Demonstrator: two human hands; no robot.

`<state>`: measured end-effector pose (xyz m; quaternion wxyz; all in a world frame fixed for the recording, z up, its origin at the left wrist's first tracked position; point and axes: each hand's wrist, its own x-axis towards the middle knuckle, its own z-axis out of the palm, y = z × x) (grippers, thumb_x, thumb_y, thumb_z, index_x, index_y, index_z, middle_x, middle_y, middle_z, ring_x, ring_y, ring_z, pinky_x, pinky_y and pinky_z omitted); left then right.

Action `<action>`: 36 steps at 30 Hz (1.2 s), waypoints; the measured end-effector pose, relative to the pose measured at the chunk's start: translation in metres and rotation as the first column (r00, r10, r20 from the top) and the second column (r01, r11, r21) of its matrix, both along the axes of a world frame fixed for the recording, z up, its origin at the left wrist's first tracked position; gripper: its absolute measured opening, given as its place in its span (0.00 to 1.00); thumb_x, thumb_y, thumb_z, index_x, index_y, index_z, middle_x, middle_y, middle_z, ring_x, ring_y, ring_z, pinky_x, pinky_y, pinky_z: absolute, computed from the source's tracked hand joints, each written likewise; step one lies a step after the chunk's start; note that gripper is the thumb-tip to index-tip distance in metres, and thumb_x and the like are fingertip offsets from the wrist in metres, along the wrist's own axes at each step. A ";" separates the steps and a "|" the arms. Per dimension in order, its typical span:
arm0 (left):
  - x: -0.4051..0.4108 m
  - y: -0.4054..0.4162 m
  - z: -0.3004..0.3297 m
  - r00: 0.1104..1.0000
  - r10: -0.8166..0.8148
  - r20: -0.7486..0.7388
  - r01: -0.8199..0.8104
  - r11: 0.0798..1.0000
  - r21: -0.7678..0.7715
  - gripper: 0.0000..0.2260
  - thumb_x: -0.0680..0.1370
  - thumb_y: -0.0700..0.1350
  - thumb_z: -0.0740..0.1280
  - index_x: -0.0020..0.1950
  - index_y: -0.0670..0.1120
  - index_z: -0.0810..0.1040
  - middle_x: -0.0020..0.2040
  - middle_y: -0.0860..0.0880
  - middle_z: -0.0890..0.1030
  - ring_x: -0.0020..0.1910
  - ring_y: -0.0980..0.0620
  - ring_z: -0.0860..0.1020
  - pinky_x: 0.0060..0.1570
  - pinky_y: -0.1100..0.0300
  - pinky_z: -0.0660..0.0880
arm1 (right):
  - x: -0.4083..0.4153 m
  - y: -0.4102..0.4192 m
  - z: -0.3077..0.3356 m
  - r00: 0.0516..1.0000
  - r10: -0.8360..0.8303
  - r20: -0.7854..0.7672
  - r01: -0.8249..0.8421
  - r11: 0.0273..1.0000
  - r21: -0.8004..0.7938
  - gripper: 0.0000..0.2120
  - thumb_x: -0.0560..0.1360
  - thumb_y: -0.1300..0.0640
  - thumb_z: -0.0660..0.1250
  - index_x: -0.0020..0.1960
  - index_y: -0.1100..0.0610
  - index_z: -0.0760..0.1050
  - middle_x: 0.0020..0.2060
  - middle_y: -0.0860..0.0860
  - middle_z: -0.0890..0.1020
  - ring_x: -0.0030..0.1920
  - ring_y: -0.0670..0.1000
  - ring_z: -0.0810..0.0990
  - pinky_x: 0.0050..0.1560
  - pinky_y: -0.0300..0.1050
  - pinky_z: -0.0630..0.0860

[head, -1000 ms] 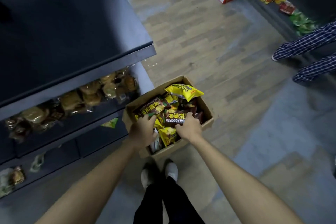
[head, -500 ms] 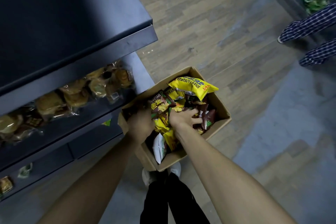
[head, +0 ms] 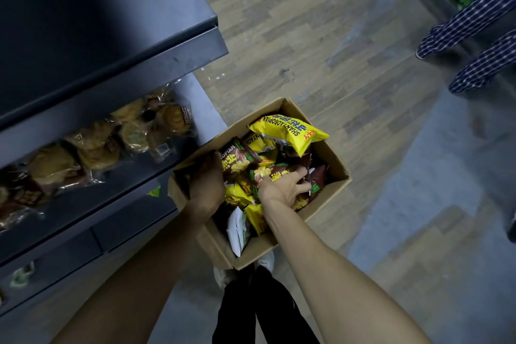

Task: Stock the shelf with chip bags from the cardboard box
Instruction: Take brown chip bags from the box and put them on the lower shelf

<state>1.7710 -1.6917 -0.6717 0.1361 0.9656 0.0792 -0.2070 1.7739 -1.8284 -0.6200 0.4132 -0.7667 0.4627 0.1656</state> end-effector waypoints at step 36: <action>-0.031 -0.050 0.038 0.995 0.100 0.015 -0.096 0.979 -0.179 0.30 0.81 0.49 0.58 0.78 0.39 0.50 0.76 0.37 0.55 0.67 0.39 0.70 0.63 0.51 0.68 | -0.027 -0.038 -0.023 0.398 0.901 -0.169 -0.881 0.324 -0.345 0.35 0.81 0.46 0.55 0.80 0.57 0.43 0.79 0.50 0.46 0.68 0.62 0.66 0.63 0.59 0.69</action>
